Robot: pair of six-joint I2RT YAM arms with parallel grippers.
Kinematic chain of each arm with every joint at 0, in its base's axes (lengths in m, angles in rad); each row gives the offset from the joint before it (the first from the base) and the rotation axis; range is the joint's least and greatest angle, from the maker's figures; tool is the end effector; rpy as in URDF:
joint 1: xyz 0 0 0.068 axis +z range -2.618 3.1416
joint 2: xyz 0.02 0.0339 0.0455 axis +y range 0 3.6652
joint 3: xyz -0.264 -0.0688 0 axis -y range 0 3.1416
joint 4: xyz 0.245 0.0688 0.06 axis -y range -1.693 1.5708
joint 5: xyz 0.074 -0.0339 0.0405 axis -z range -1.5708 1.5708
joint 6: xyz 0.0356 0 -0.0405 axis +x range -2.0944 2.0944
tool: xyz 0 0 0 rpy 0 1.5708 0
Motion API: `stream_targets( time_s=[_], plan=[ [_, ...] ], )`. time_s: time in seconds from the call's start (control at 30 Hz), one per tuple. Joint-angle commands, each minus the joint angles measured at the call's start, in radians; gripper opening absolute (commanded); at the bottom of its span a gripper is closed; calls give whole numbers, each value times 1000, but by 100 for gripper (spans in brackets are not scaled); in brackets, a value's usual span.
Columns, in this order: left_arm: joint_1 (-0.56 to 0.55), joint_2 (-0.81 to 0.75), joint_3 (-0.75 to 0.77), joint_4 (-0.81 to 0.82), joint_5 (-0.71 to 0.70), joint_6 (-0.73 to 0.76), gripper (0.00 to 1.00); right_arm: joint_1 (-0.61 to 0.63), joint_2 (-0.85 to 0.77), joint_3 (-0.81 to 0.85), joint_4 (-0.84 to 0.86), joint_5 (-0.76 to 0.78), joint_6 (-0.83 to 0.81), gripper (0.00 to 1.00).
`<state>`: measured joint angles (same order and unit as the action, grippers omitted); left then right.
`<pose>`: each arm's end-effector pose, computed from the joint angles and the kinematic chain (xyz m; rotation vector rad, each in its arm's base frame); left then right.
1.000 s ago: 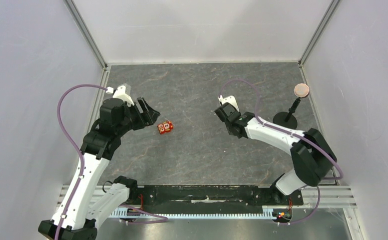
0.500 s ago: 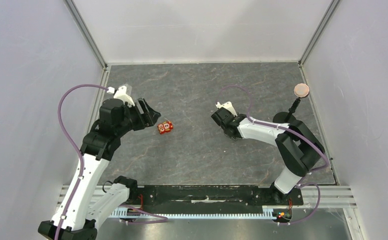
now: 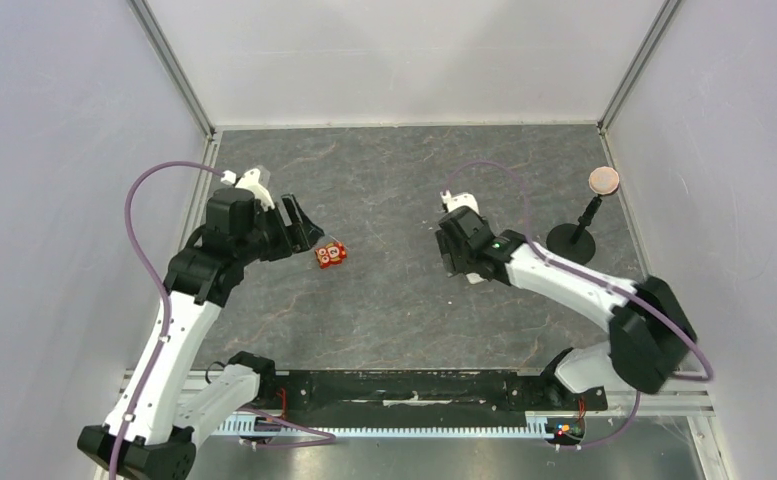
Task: Load the batteries into the remote control
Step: Turn over the remote control at the center of the board, then reset both arms
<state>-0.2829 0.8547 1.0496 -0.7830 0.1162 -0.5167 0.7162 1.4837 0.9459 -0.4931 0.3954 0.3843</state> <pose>0.1587 -0.0504 0.3583 -0.1896 2.2053 -0.5793 0.2301 0.1821 0.2109 -0.2743 2.4702 -0.0647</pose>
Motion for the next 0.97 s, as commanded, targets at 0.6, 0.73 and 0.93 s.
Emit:
stream_targets(
  time_s=[0.6, 0.73, 0.93],
  plan=[
    [1, -296, -33, -181, -110, -82, 82, 2, -975, -16, -176, 407, 24, 98],
    [1, -308, -20, -184, -76, -41, 82, 3, -1025, 26, -266, 463, 80, 98],
    [1, -328, 1, -201, -55, 18, 82, 3, -1091, 51, -349, 469, 190, 98]
  ],
)
